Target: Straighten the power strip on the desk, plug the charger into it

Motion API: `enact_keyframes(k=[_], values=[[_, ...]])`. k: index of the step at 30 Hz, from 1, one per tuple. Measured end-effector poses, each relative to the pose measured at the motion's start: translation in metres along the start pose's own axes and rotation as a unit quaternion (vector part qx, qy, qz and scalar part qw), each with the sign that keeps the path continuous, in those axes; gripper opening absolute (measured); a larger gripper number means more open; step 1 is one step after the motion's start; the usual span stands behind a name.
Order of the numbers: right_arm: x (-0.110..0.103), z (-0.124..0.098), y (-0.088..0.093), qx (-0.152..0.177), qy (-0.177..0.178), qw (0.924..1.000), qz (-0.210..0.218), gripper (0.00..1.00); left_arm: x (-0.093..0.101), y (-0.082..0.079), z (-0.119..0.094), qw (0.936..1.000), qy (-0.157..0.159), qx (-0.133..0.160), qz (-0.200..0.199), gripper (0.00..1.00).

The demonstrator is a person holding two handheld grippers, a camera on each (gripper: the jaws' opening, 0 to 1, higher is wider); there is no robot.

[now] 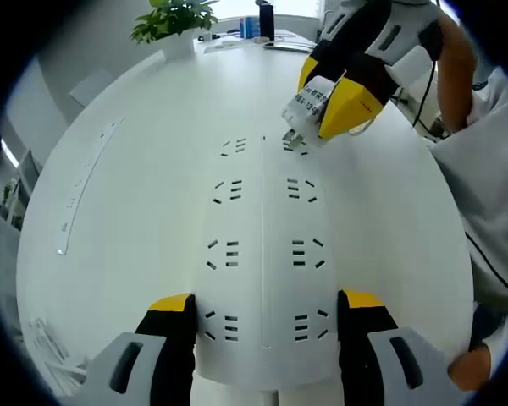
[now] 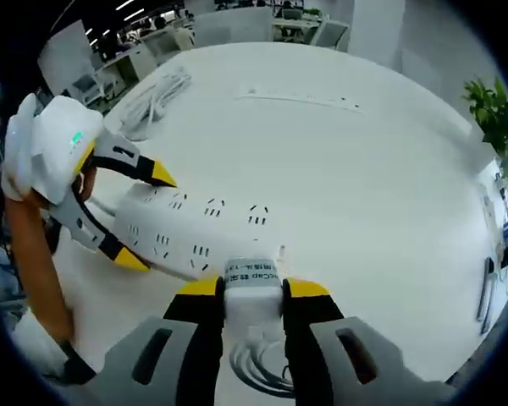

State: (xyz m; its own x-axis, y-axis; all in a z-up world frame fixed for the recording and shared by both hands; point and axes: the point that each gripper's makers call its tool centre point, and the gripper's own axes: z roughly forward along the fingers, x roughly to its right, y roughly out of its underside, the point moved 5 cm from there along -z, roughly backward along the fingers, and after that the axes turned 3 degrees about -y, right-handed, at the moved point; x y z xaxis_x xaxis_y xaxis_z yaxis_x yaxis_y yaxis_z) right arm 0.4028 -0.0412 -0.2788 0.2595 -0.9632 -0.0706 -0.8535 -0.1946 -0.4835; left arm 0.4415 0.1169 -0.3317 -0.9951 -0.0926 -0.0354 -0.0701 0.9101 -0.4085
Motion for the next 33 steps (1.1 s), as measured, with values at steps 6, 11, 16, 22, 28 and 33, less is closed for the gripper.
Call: enact_keyframes(k=[6,11,16,22,28,33], values=[[0.002,0.001,-0.012,0.003,-0.001,0.9999,0.009,0.26,0.0,0.0,0.0,1.0,0.0,0.002,0.002,0.68],[0.0,0.006,-0.023,0.007,0.007,0.9999,0.007,0.26,-0.001,-0.001,0.0,1.0,0.0,-0.001,0.003,0.68],[-0.003,0.008,-0.025,0.007,0.013,0.9999,0.002,0.26,0.0,0.0,0.0,1.0,0.0,0.0,0.004,0.68],[-0.012,0.014,-0.009,-0.003,0.015,0.9998,-0.008,0.27,0.0,0.0,0.0,1.0,0.001,-0.002,0.005,0.68],[-0.012,0.013,-0.008,-0.005,0.01,0.9999,-0.001,0.27,0.0,0.0,0.0,1.0,0.001,-0.001,0.006,0.68],[-0.011,0.015,-0.009,-0.004,0.005,0.9999,0.014,0.27,-0.001,0.0,0.001,1.0,-0.001,0.001,0.002,0.68]])
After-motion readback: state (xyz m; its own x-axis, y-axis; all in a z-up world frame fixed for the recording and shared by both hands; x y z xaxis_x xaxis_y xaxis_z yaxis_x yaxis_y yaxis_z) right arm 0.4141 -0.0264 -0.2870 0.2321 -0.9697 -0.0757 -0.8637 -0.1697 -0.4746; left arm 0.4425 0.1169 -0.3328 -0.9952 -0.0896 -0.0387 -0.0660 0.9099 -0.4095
